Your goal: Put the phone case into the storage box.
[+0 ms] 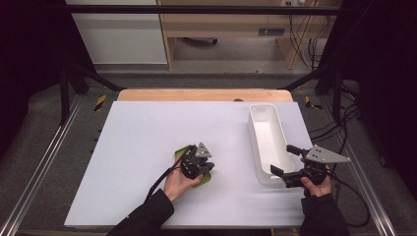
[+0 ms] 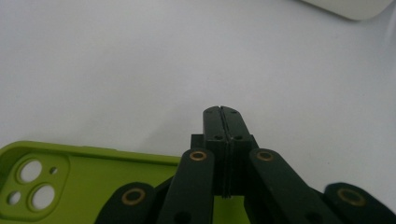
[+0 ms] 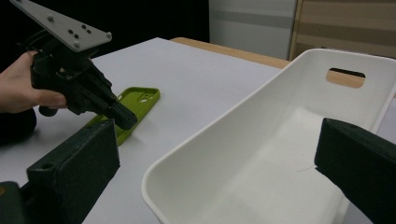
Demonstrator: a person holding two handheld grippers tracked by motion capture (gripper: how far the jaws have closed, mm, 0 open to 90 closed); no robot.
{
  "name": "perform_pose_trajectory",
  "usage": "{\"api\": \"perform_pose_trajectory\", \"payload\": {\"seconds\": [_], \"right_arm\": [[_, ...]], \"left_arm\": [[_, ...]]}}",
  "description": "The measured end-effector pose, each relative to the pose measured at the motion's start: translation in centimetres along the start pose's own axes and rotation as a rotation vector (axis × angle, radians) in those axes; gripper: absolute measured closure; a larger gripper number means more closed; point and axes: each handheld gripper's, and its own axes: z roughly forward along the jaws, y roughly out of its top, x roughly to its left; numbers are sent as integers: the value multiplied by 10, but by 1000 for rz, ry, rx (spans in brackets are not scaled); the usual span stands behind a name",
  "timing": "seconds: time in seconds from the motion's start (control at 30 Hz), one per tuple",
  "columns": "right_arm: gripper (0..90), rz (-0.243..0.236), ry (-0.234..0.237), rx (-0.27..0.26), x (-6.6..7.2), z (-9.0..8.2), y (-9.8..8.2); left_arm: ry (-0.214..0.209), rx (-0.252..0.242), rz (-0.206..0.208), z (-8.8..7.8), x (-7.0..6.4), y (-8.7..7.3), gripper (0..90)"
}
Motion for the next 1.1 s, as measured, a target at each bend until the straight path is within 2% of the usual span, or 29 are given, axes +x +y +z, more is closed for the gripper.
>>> {"api": "perform_pose_trajectory", "payload": {"seconds": [0.13, 0.47, 1.1], "right_arm": [[5, -2, 1, -1, 0, 0, 0], [5, 0, 1, -1, 0, 0, 0], [5, 0, 1, 0, 0, -1, 0]], "left_arm": [[-15, 23, 9, 3, -1, 0, 900], [-13, 52, 21, 5, -3, 0, 900], [-27, 93, 58, -8, -5, -7, 900]]}}
